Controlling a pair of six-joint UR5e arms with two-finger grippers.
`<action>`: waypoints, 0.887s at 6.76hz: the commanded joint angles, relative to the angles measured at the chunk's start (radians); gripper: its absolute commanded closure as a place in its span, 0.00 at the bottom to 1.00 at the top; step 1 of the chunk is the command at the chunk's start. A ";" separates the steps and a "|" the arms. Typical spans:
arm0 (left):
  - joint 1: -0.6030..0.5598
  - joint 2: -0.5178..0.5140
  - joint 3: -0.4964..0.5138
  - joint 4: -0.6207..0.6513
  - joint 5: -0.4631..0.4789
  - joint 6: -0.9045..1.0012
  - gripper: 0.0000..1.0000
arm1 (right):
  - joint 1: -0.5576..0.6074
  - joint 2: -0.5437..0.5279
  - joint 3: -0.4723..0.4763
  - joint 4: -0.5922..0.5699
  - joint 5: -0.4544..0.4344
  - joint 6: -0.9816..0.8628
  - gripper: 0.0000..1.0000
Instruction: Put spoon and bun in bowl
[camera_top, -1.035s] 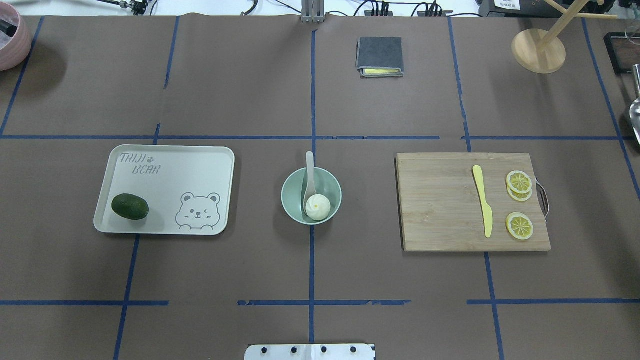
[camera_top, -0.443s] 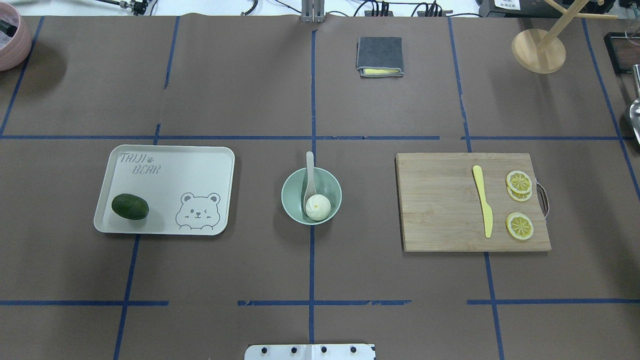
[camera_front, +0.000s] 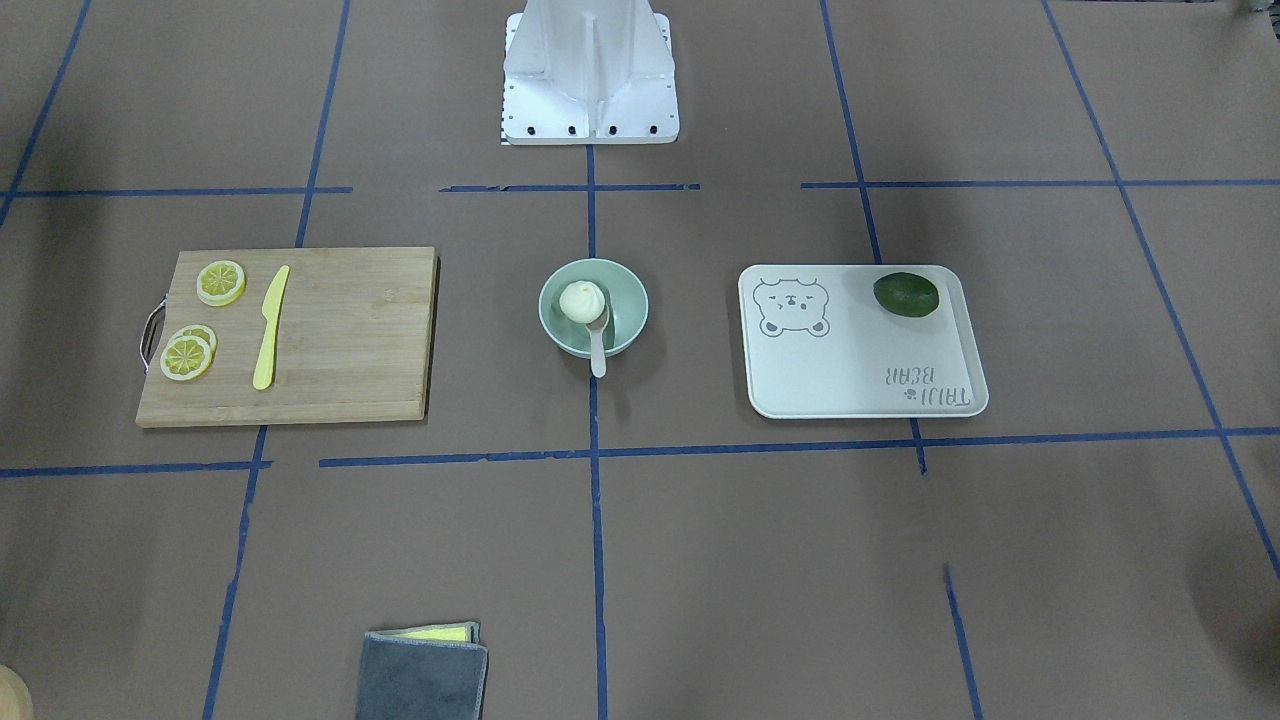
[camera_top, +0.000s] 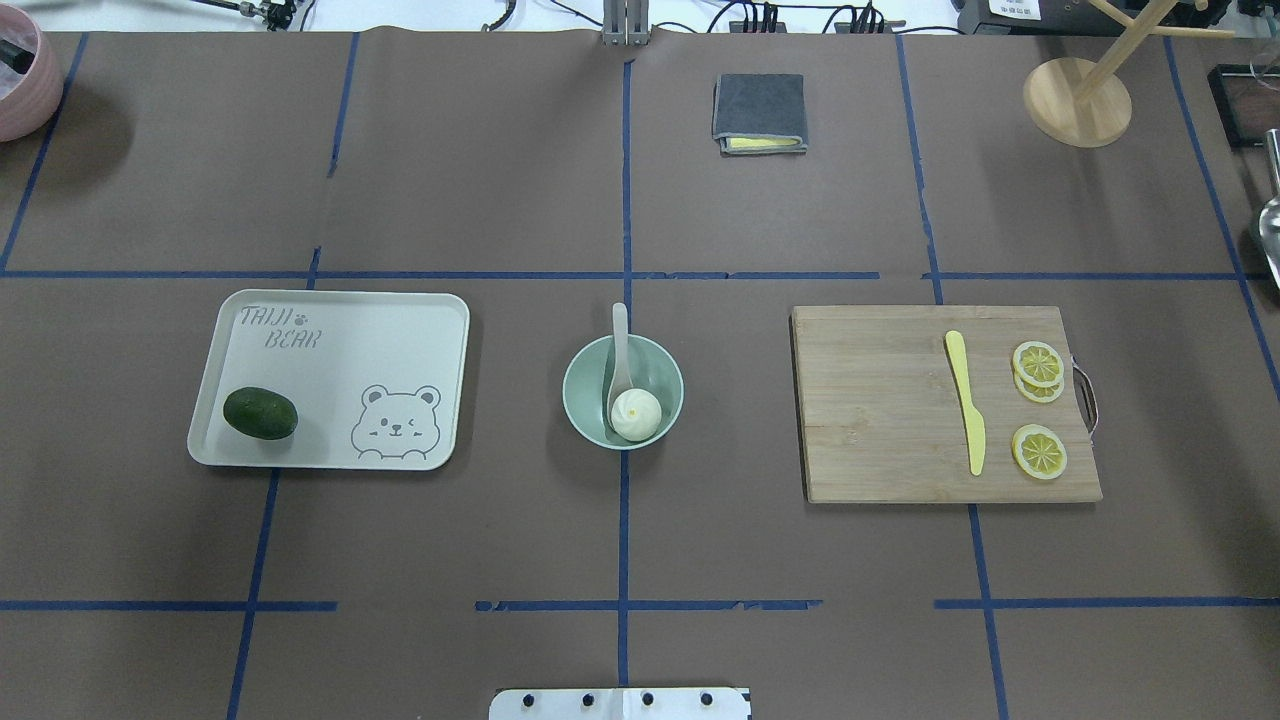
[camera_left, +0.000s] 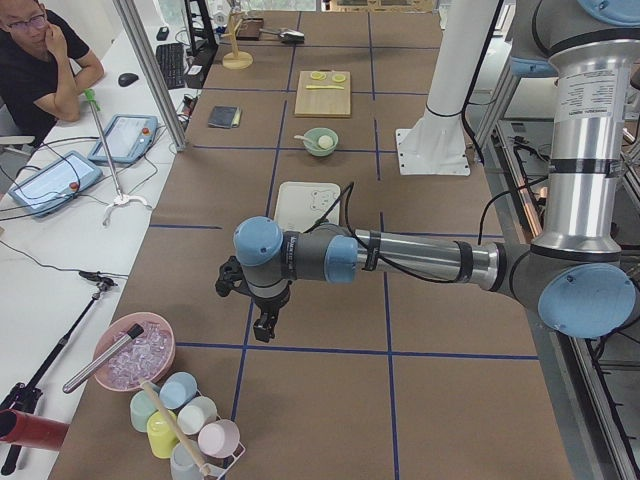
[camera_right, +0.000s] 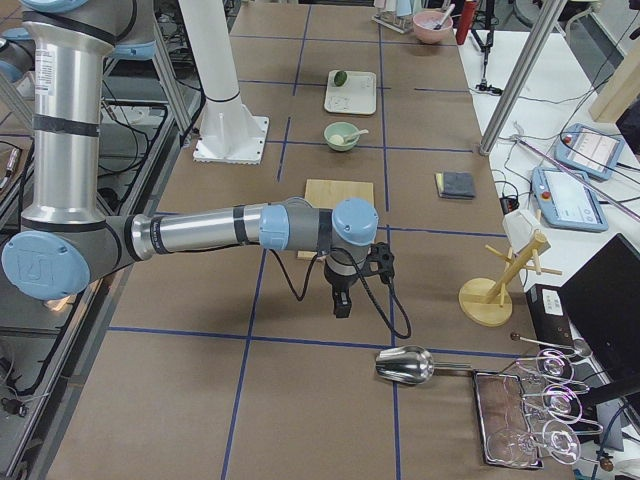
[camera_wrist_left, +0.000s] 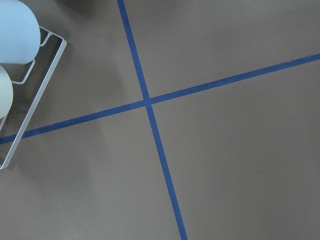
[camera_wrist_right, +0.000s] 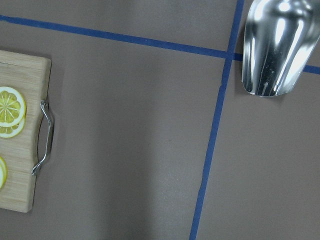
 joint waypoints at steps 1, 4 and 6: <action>-0.001 0.011 -0.016 -0.002 0.001 -0.008 0.00 | -0.001 0.000 -0.001 0.002 0.002 -0.001 0.00; -0.001 0.008 -0.037 -0.002 -0.001 -0.168 0.00 | -0.011 0.000 -0.007 0.005 -0.016 -0.004 0.00; -0.001 0.011 -0.022 -0.031 -0.001 -0.157 0.00 | -0.014 0.011 -0.011 0.023 -0.030 -0.001 0.00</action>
